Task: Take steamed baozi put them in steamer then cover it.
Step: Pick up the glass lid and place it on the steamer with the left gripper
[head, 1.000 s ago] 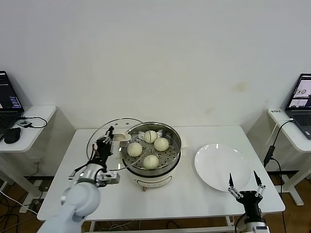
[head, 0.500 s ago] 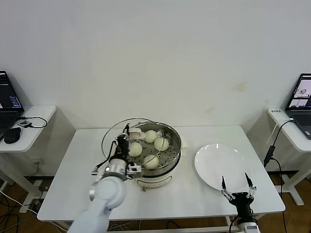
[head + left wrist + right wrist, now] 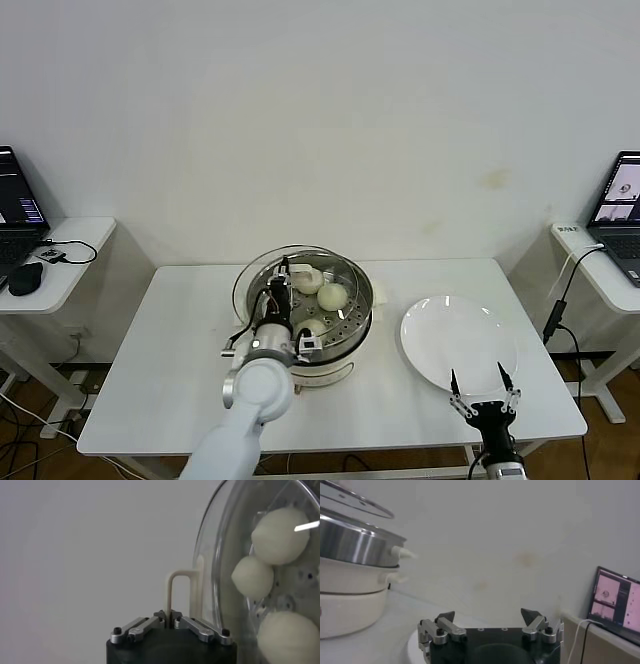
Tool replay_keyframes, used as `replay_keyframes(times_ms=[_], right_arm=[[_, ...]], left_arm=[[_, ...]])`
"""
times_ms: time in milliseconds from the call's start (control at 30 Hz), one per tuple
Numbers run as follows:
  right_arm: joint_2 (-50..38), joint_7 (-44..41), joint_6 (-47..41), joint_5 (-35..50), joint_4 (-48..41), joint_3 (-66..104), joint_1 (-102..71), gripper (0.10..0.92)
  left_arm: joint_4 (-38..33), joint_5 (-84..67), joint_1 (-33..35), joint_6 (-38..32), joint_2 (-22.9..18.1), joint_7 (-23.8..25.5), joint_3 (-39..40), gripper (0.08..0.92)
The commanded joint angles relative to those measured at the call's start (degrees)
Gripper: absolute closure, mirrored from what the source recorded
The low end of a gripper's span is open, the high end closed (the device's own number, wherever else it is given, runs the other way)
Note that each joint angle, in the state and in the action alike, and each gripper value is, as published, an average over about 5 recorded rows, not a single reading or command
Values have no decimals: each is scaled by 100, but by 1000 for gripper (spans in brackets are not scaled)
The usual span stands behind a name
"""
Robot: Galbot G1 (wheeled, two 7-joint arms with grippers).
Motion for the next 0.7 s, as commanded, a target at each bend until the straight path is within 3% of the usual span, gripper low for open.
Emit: replay_keyframes(times_ms=[33,700], right_arm=[[-2,-1,-12,-15,-46,-35,16,202],[-32,-34,-20,36,-82,-69,-4,202]], left_arm=[[313,455,-64,-27,-396,24,60,865],[510,675,-28,-121,-625,-80,62,865]])
